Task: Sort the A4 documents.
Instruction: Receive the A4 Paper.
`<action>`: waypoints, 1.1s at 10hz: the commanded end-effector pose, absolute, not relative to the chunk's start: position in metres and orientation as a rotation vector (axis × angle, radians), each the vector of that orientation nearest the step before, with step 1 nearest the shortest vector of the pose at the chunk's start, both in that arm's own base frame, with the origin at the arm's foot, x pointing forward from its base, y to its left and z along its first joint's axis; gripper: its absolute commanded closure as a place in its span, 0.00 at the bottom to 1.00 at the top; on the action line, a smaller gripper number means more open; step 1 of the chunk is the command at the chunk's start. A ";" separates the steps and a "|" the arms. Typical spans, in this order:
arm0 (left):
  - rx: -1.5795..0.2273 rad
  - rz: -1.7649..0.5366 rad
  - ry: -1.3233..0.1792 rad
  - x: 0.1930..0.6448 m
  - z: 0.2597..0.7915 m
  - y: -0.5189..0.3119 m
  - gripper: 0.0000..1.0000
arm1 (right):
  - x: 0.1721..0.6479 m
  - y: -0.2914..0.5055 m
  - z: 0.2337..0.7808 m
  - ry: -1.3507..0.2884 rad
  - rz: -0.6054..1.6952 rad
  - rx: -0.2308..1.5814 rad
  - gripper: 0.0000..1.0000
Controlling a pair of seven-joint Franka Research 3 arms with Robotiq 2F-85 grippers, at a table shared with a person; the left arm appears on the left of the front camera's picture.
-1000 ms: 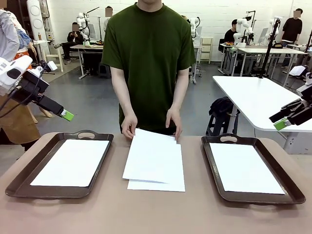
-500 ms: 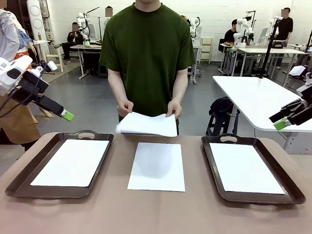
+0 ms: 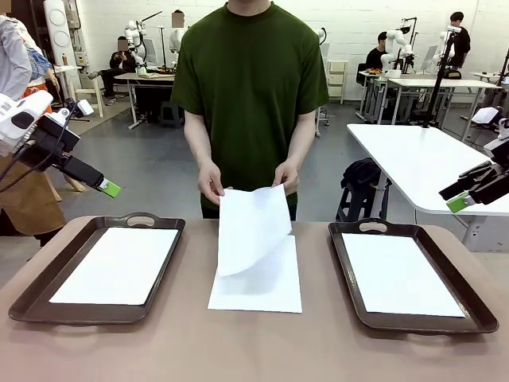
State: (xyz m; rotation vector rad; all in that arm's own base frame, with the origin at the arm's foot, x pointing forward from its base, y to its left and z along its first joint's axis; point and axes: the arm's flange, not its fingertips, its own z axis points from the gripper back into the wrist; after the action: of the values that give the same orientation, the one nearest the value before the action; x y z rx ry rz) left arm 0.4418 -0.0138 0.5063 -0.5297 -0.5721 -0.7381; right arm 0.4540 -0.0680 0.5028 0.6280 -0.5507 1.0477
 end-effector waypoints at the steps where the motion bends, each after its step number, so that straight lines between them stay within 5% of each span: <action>1: -0.518 -0.754 -0.578 0.441 0.506 -0.013 0.00 | 0.454 -0.067 0.501 -0.550 1.057 0.626 0.00; 11: -0.518 -0.754 -0.578 0.441 0.506 -0.013 0.00 | 0.454 -0.067 0.501 -0.550 1.057 0.626 0.00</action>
State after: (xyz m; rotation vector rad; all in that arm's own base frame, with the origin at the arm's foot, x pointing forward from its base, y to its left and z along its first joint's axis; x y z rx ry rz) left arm 0.4418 -0.0138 0.5063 -0.5297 -0.5721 -0.7381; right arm 0.4540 -0.0680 0.5028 0.6280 -0.5507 1.0477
